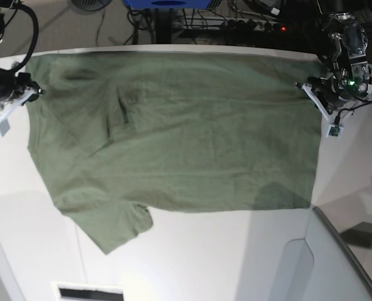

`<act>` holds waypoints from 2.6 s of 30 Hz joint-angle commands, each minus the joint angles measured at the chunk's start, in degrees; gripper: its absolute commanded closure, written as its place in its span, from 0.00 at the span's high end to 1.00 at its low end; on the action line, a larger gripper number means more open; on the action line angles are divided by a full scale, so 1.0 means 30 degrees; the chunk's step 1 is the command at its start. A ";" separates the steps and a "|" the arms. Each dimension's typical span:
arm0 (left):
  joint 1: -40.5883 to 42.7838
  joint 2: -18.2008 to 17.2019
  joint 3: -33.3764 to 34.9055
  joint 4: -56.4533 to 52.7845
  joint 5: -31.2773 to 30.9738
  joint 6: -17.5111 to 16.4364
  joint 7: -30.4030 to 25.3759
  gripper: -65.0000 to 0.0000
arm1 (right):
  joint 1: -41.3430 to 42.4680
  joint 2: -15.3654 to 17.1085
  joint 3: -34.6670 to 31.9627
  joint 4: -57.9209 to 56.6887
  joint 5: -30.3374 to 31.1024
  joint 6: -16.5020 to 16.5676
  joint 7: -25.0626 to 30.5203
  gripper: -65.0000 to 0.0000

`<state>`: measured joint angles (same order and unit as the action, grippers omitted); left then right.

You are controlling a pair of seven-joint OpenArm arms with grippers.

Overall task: Layout the t-shirt on the table in an organized manner, then fold the t-shirt properly
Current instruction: 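Hold the hem corners with both grippers and pull them apart, then drag the green shirt with both grippers toward the right gripper's side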

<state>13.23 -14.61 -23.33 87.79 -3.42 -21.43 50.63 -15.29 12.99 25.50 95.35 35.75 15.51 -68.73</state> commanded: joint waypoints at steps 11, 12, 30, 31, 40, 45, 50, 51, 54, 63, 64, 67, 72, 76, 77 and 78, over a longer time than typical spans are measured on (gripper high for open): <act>-0.0206 0.0050 -0.0237 0.0232 -0.0017 0.0037 -0.0218 0.00 | 0.0071 0.0284 0.0043 0.0319 0.0202 0.0091 0.0155 0.00; -0.0206 0.0050 -0.0237 0.0232 -0.0017 0.0037 -0.0218 0.00 | 0.0041 0.0284 0.0043 0.0319 0.0202 0.0091 0.0155 0.00; -0.0441 -0.0067 -0.0296 0.0349 -0.0017 0.0067 -0.0218 0.37 | -0.0047 0.0284 0.0043 0.0319 0.0202 0.0120 0.0155 0.00; -0.0441 -0.0067 -0.0413 0.0349 -0.0017 0.0067 -0.0218 0.39 | -0.0047 0.0284 0.0043 0.0319 0.0202 0.0120 0.0155 0.00; 0.0673 0.0870 -0.2728 0.4012 -0.0252 -0.0080 -0.0159 0.40 | -0.0047 0.0225 0.0043 0.0436 0.0202 0.0120 0.0302 0.00; 0.2314 0.2013 -0.1908 0.4217 -0.0252 -0.0080 -0.0833 0.00 | -0.0779 -0.0361 -0.0250 0.0524 0.0202 0.0120 0.2236 0.00; 0.3398 0.2277 -0.1761 0.2517 -0.0047 -0.0080 -0.4350 0.00 | -0.1981 -0.0214 -0.2389 0.0524 0.0172 0.0120 0.5137 0.00; 0.3427 0.2218 -0.1761 0.2136 -0.0017 -0.0080 -0.4760 0.00 | -0.2156 -0.0214 -0.2594 0.0465 0.0172 0.0120 0.5547 0.00; 0.3369 0.2072 -0.1878 0.0906 -0.0017 0.0008 -0.5405 0.00 | -0.2332 -0.0243 -0.2887 0.0084 0.0172 0.0120 0.6104 0.00; 0.3339 0.1603 -0.1761 -0.1439 0.0012 0.0037 -0.6928 0.00 | -0.0838 -0.0185 -0.2770 -0.4077 0.0172 0.0091 0.6250 0.00; 0.3310 0.1603 -0.1761 -0.1644 0.0012 0.0037 -0.6928 0.00 | -0.0779 -0.0185 -0.2770 -0.4223 0.0172 0.0091 0.6426 0.00; 0.2900 0.1603 -0.1761 -0.2083 0.0012 0.0037 -0.6928 0.00 | -0.0779 0.0108 -0.2770 -0.4311 0.0143 0.0003 0.7159 0.00; 0.2490 0.1662 -0.1761 -0.2201 0.0012 0.0037 -0.6928 0.00 | -0.0193 0.0694 -0.2330 -0.6568 0.0143 -0.0026 0.7305 0.00; 0.2021 0.1691 -0.1732 -0.2230 0.0012 0.0037 -0.6811 0.00 | 0.0217 0.0899 -0.1099 -0.8003 0.0143 0.0003 0.7335 0.00; 0.2021 0.1691 -0.1732 -0.2113 0.0012 0.0037 -0.6811 0.00 | 0.0217 0.1134 -0.1070 -0.8033 0.0143 0.0003 0.7452 0.00; 0.2021 0.1720 -0.1732 -0.1937 0.0012 0.0037 -0.6782 0.00 | 0.0217 0.1251 -0.1070 -0.8062 0.0143 0.0003 0.7657 0.00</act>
<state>19.07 -8.75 -28.27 81.01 -3.42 -21.47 30.55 -14.31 15.44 21.76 71.18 39.48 17.43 -45.76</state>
